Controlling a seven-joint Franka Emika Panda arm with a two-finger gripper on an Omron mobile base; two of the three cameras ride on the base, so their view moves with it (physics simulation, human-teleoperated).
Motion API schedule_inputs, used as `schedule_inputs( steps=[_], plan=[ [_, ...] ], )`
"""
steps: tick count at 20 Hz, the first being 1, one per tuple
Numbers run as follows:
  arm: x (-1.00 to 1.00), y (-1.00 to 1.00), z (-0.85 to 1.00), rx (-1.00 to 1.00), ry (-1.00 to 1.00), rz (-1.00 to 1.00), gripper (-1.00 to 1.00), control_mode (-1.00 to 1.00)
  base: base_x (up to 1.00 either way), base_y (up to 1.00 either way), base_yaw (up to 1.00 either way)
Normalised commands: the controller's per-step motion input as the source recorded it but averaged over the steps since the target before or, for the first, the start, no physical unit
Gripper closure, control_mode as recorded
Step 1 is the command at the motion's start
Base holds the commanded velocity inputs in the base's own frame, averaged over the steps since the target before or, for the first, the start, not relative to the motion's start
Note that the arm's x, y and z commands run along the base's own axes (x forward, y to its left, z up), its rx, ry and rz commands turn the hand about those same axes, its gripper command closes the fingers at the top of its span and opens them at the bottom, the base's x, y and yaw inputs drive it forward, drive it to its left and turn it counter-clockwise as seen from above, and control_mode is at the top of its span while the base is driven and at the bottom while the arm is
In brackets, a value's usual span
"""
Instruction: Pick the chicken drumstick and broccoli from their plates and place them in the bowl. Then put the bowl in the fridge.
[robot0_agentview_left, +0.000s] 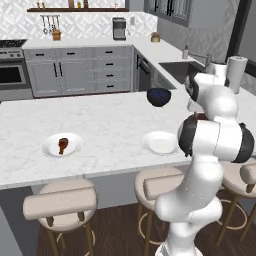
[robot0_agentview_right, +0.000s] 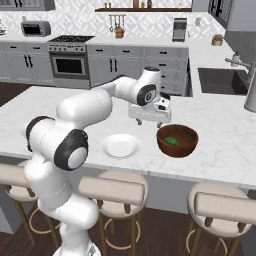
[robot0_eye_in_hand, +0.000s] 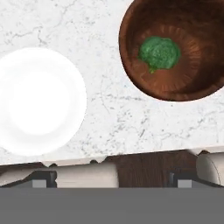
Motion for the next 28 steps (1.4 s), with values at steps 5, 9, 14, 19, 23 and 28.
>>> schedule_inputs(
  steps=[5,9,14,19,23,28],
  plan=[
    [-0.59,0.84,0.0,-0.16,-0.31,0.09,-1.0,-1.0,0.0,0.0,0.0],
    [-0.14,0.19,0.0,0.0,-0.04,0.06,-1.0,1.0,-0.26,0.75,0.13],
    [0.0,0.0,0.0,0.0,0.0,0.0,-1.0,1.0,-0.08,1.0,0.08],
    [0.0,0.0,0.0,0.0,0.0,0.0,-1.0,1.0,0.3,1.0,0.0],
    [0.29,0.5,0.0,0.01,-0.01,0.0,-1.0,-1.0,0.19,0.5,0.0],
    [0.88,0.73,-0.33,0.02,0.03,0.0,-1.0,-1.0,0.0,0.0,0.0]
  ],
)
